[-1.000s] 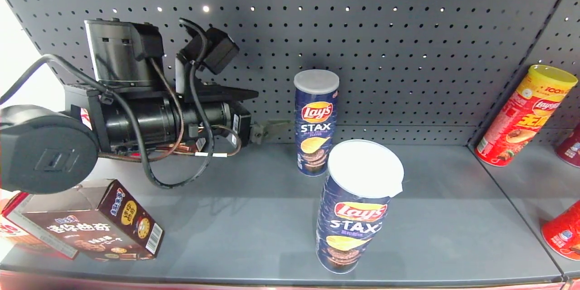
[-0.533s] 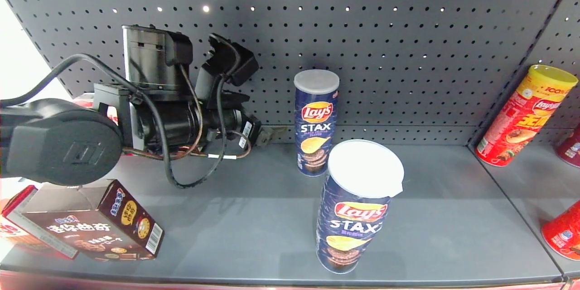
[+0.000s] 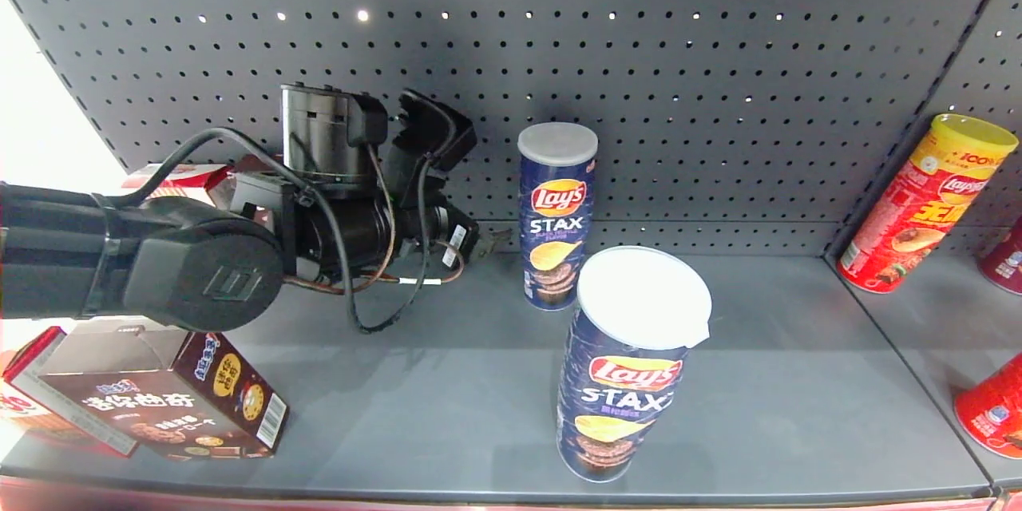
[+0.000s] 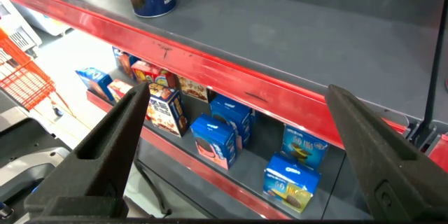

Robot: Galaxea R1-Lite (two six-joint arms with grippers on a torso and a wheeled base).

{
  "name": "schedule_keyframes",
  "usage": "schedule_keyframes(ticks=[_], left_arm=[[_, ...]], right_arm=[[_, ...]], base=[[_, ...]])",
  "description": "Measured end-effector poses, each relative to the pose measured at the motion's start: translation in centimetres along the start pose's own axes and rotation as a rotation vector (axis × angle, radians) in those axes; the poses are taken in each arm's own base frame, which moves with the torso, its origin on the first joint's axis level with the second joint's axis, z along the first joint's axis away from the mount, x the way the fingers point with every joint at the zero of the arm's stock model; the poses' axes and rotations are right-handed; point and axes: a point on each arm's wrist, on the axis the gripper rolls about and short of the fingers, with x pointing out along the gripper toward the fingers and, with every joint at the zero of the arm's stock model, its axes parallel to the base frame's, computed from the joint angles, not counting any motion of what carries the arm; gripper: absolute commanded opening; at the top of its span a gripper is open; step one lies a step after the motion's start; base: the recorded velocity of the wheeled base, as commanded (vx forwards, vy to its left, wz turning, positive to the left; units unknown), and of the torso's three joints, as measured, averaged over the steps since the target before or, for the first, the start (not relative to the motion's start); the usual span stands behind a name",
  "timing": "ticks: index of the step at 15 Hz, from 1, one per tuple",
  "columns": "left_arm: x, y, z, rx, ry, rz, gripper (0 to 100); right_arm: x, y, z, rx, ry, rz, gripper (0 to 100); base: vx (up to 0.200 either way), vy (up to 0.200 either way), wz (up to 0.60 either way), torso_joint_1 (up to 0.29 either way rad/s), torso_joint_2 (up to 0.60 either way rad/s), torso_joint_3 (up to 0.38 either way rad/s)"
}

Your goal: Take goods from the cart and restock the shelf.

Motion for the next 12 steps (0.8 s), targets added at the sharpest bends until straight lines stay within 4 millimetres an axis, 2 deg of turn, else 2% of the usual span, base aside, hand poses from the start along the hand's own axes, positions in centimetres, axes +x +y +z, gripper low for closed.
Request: schedule_keyframes(ticks=[4,12], left_arm=[[0.8,-0.2,-0.7,-0.001,0.021,-0.005,100],[1.8,-1.3,-0.4,0.0,0.015,-0.031,100]], right_arm=[[0.0,0.0,0.0,0.0,0.0,0.0,100],[0.0,0.0,0.0,0.0,0.0,0.0,100]], base=[[0.0,0.0,0.0,0.0,0.0,0.0],[0.0,0.0,0.0,0.0,0.0,0.0]])
